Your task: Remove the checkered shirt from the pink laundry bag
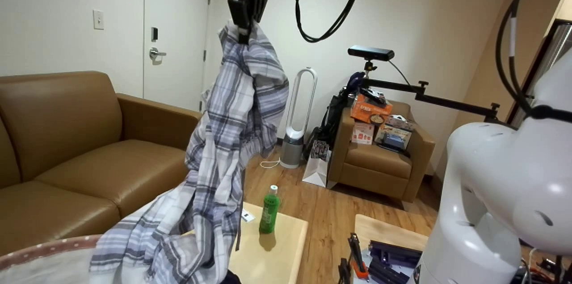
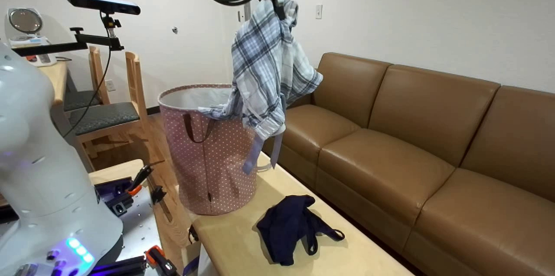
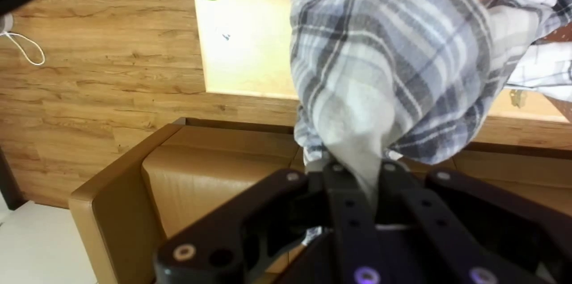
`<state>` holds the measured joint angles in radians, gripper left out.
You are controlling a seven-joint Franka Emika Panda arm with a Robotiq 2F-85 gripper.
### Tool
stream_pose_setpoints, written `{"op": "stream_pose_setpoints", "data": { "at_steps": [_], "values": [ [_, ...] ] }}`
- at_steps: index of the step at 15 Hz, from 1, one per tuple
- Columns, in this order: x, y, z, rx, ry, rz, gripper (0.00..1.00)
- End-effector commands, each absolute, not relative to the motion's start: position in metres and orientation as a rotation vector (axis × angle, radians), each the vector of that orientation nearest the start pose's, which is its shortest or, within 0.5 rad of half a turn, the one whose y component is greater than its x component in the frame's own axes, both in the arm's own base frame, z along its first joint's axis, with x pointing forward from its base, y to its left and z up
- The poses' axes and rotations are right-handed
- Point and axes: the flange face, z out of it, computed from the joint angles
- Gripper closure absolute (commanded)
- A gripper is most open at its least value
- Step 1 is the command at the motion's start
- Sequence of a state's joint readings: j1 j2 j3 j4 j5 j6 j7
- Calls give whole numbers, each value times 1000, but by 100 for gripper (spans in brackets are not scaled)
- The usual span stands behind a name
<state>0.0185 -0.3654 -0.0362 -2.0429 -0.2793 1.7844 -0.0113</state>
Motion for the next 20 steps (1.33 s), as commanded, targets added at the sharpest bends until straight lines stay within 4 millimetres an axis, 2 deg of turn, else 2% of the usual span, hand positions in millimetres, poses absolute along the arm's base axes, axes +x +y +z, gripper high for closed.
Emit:
{"op": "stream_pose_setpoints", "data": {
  "at_steps": [1, 3, 6, 7, 8, 11, 15, 17, 20],
  "values": [
    [459, -31, 583, -3427, -47, -134, 94],
    [468, -30, 554, -3408, -32, -73, 95],
    [483, -19, 519, -3381, -48, -39, 94],
    [486, -14, 515, -3374, -53, -44, 94],
    [479, -23, 521, -3396, -79, -20, 92],
    [486, -16, 507, -3394, -83, 0, 92],
    [483, -18, 511, -3391, -48, -16, 94],
    [490, -20, 496, -3353, -108, -22, 94],
    [509, -22, 452, -3220, -191, -105, 95]
  ]
}}
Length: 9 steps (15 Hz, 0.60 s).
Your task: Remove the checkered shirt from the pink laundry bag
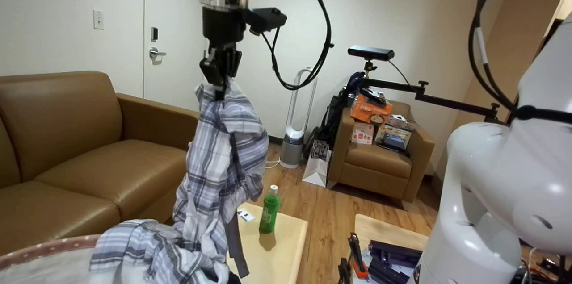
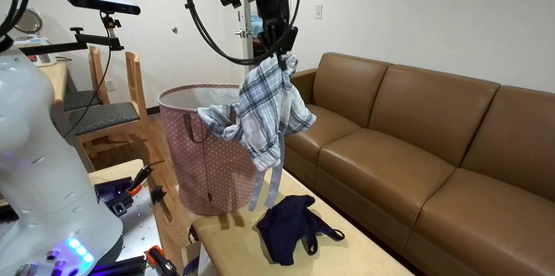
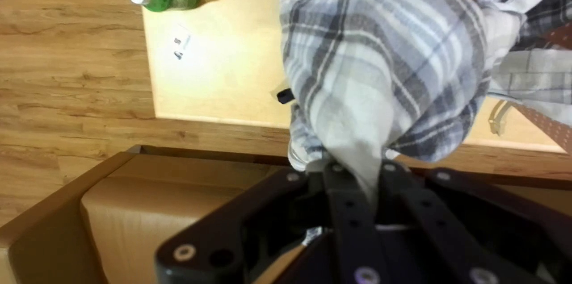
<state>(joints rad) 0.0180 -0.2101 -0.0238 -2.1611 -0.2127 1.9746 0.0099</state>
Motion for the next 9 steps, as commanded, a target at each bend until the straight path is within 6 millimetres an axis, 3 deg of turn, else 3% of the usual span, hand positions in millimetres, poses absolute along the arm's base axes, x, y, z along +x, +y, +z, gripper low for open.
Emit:
{"op": "stream_pose_setpoints", "data": {
  "at_steps": [1, 4, 9],
  "values": [
    [514, -22, 434, -3176, -201, -126, 95],
    [528, -17, 375, -3126, -226, -133, 95],
    [543, 12, 269, -3109, -283, 95, 95]
  ]
}}
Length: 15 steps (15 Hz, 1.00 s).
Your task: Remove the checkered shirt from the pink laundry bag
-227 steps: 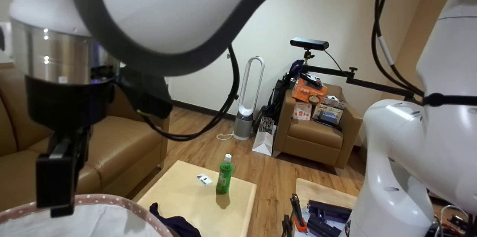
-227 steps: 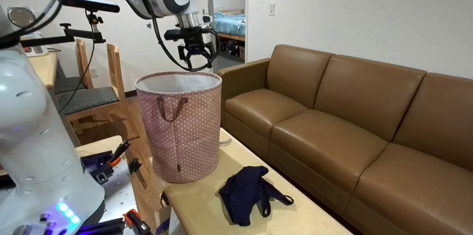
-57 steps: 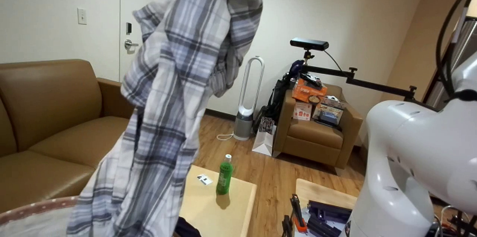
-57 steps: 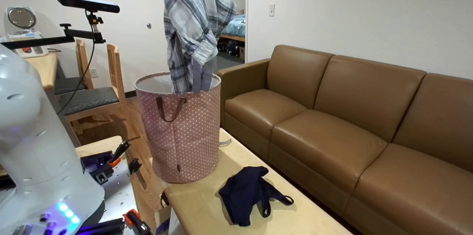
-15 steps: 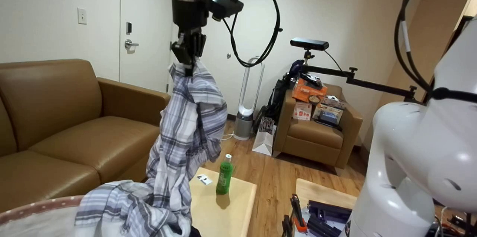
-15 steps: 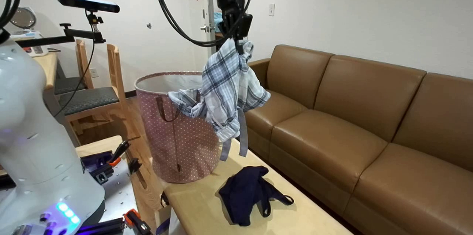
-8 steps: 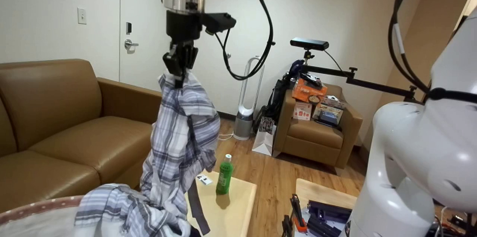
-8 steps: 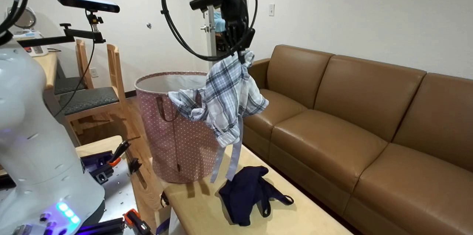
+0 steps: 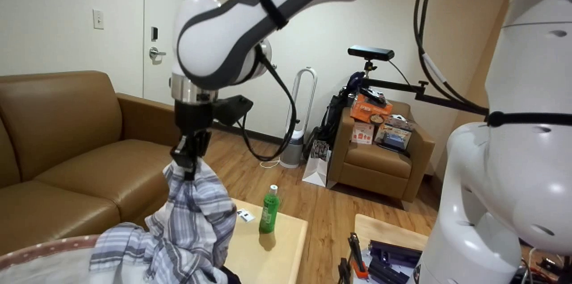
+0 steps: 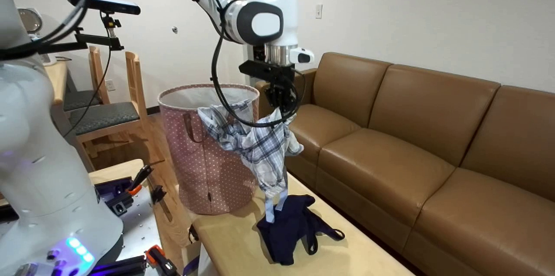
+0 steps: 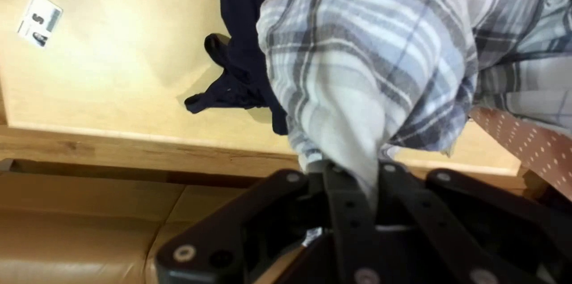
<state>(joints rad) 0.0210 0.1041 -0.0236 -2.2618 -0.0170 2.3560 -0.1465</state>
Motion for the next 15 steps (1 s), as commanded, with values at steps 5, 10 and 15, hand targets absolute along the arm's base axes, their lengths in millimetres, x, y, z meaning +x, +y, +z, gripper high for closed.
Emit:
{"op": "stream_pose_setpoints", "data": {
  "at_steps": [5, 10, 15],
  "values": [
    [554, 31, 173, -3108, -215, 241, 94],
    [552, 12, 111, -3120, -53, 425, 94],
    [536, -32, 88, -3127, 161, 493, 94]
  ]
}}
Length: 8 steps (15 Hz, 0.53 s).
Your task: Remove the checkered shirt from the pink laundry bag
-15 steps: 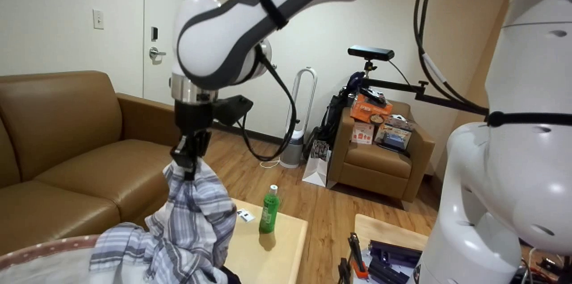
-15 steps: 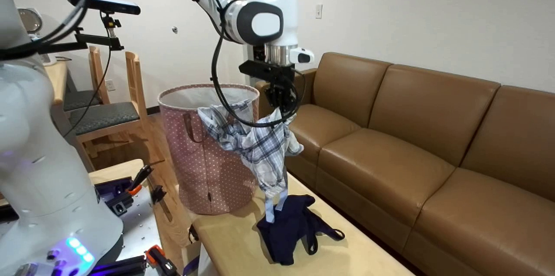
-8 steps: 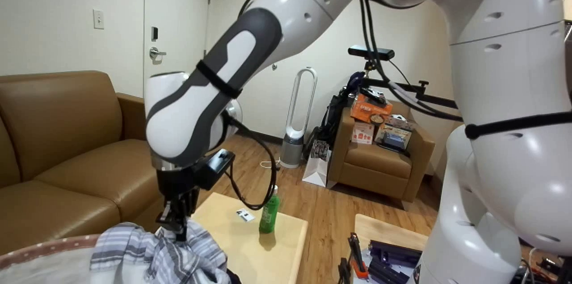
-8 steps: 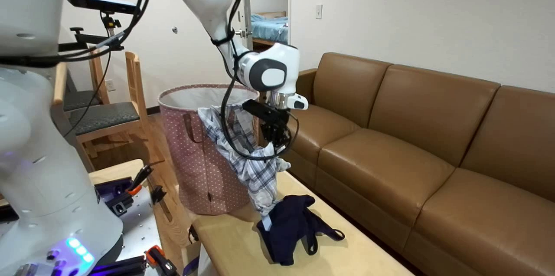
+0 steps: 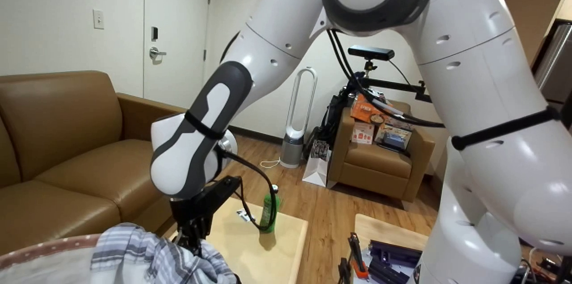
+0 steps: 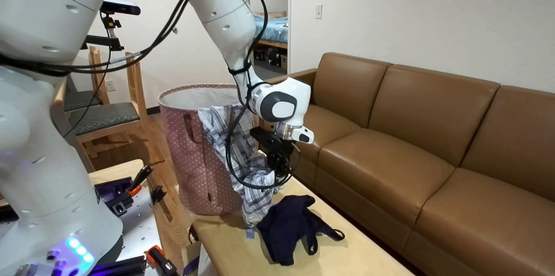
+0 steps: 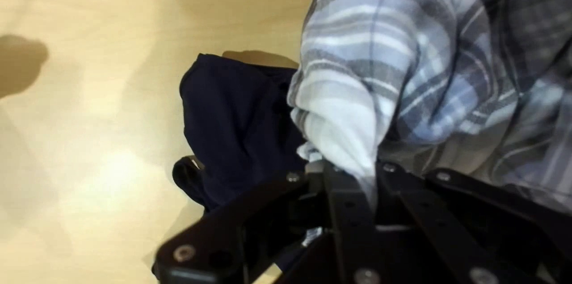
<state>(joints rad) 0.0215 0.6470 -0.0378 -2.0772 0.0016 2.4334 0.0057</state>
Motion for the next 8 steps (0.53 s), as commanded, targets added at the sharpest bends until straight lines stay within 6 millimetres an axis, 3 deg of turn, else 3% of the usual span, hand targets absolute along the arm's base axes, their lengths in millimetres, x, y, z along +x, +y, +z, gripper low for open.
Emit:
{"op": "stream_pose_setpoints", "data": {
  "at_steps": [1, 3, 5, 6, 8],
  "values": [
    [534, -40, 90, -3129, 193, 483, 94],
    [537, -52, 93, -3121, 199, 431, 94],
    [552, -48, 95, -3067, 148, 286, 94],
    [561, -44, 97, -3051, 113, 225, 67],
    [574, -29, 113, -3028, 19, 94, 60]
  ]
}}
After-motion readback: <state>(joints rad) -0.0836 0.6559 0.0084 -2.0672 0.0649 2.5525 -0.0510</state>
